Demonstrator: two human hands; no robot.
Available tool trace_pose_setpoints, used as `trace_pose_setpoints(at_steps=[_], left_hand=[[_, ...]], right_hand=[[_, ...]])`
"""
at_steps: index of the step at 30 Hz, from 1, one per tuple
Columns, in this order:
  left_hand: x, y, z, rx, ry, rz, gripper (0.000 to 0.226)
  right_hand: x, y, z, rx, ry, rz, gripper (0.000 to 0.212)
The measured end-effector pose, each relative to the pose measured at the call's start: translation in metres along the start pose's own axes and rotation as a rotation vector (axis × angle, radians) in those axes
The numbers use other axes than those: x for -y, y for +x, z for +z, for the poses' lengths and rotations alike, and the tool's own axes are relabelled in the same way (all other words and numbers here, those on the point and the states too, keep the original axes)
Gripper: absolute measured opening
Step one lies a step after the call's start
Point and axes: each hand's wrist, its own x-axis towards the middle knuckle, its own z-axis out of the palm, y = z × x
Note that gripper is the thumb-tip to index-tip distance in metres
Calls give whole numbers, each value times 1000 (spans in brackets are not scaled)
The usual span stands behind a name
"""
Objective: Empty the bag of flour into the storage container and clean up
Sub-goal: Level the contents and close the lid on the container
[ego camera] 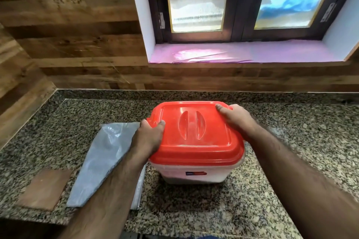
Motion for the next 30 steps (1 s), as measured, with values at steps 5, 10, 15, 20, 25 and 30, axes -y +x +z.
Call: trace_pose_setpoints(at_steps=[5, 10, 15, 20, 25, 30], left_hand=[[12, -4, 2, 58, -60, -13, 99], [17, -12, 12, 25, 13, 20, 85], [20, 6, 2, 233, -379, -62, 74], [16, 12, -2, 462, -540, -188, 75], [15, 1, 13, 347, -535, -164, 89], [4, -14, 21, -133, 84, 97, 80]], right_hand=[[-5, -9, -8, -11, -62, 45, 85], [-14, -13, -6, 53, 66, 63, 78], [-25, -21, -6, 114, 345, 159, 93], [-35, -39, -18, 254, 439, 257, 108], [-24, -57, -41, -62, -46, 203, 103], [3, -59, -37, -259, -511, 157, 94]])
